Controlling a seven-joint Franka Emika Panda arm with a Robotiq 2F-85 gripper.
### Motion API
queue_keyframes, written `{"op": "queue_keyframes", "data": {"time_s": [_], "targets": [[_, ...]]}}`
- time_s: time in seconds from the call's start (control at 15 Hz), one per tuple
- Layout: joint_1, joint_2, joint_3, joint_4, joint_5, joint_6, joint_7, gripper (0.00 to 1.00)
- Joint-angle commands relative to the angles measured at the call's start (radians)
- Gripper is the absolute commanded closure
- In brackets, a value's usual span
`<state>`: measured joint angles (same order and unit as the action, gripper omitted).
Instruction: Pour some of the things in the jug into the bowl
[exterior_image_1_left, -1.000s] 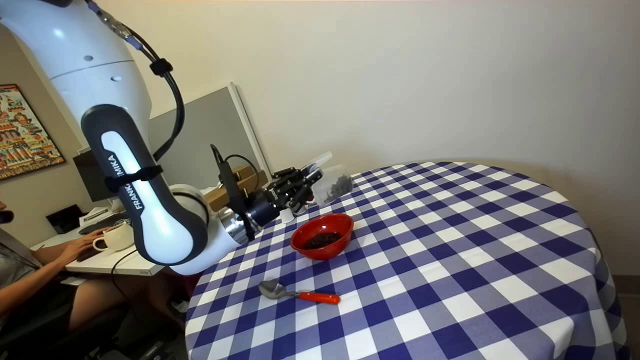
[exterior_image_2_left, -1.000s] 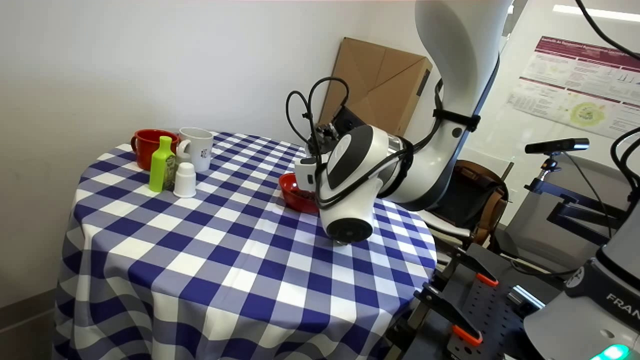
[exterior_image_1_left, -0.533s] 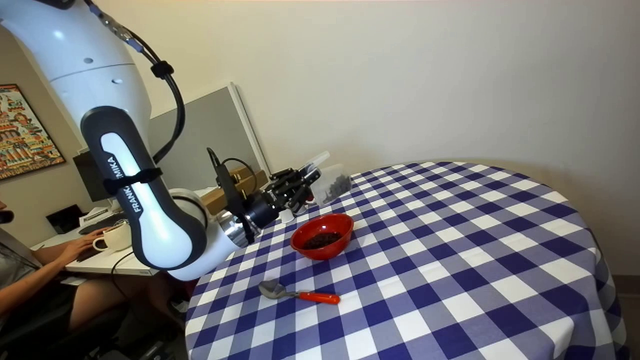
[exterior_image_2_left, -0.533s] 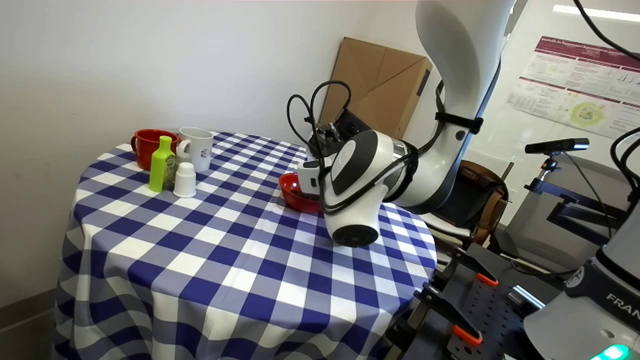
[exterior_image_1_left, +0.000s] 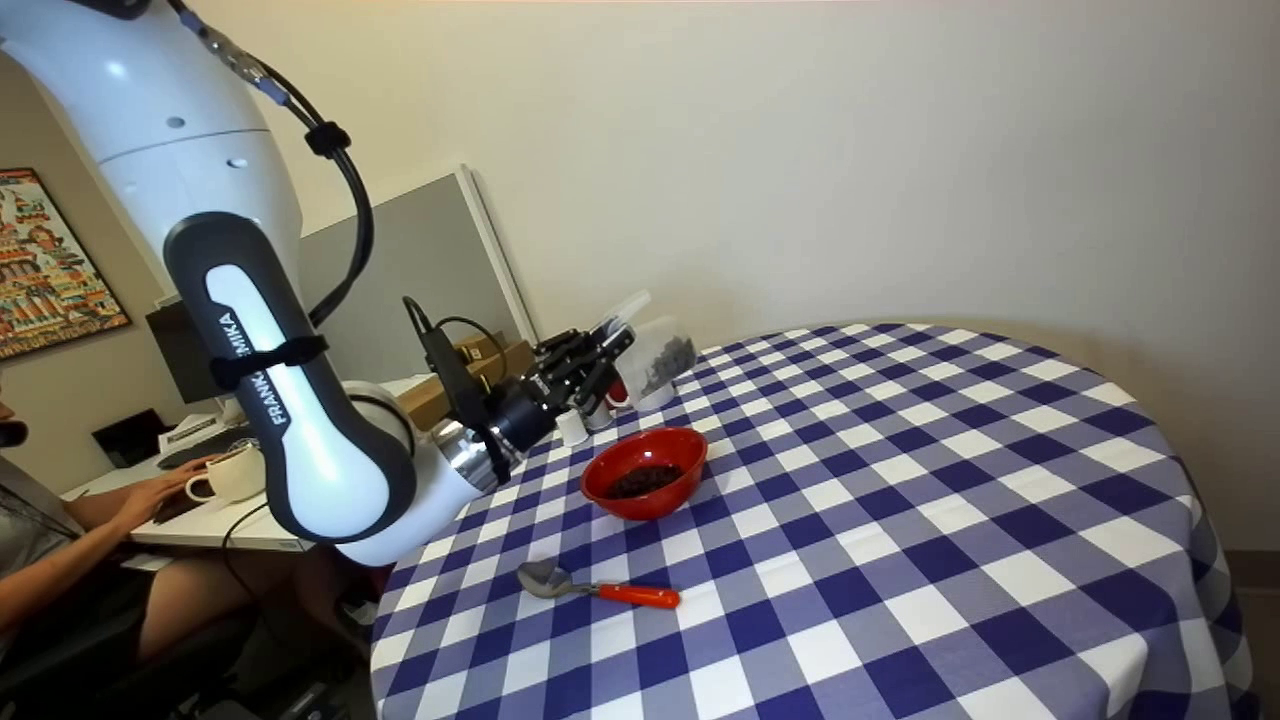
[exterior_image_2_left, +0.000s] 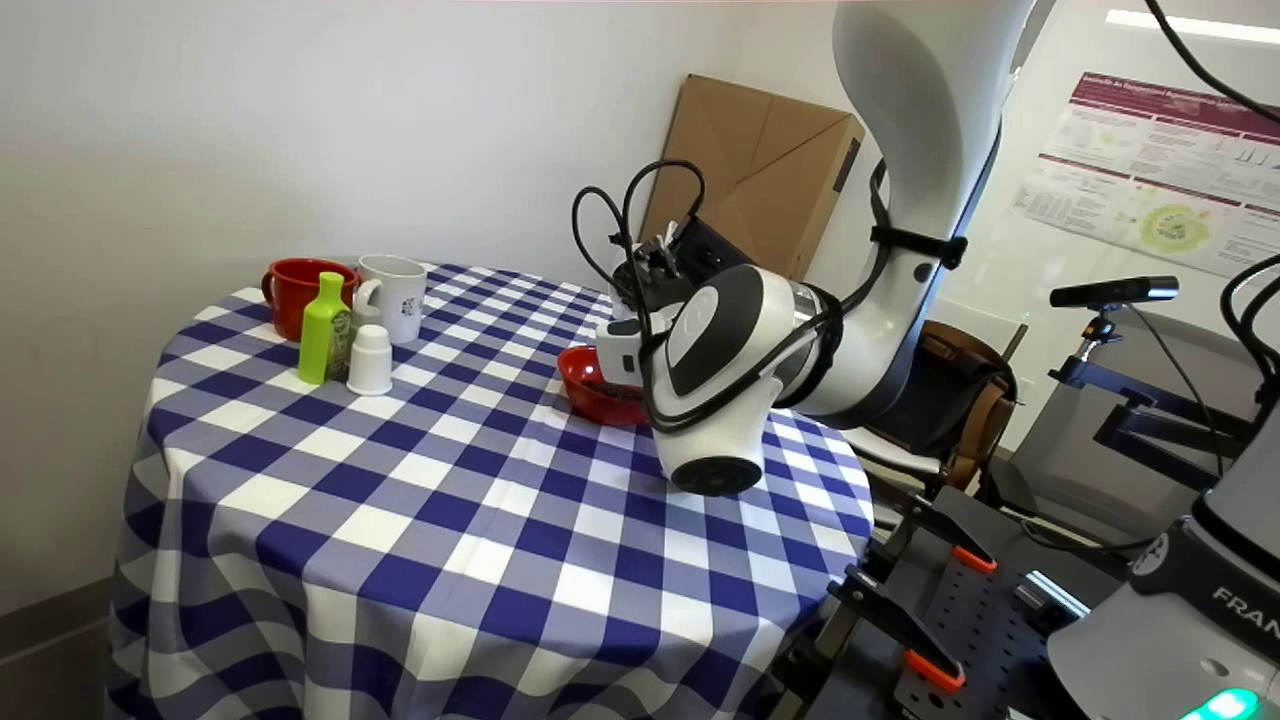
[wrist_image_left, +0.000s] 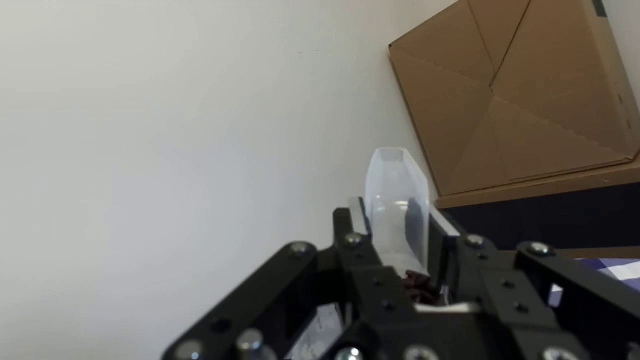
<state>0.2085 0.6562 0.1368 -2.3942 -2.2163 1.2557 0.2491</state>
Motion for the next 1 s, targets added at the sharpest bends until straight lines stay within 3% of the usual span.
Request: {"op": "queue_keyframes", "data": {"time_s": [0.0,0.93], "targets": [[-0.002,0.004,-0.006,-0.016,-0.052,-0.046,0.003,0.90],[-0.002,0.012,-0.034,-0.042,-0.188,-0.125,-0.004,0.90]]}}
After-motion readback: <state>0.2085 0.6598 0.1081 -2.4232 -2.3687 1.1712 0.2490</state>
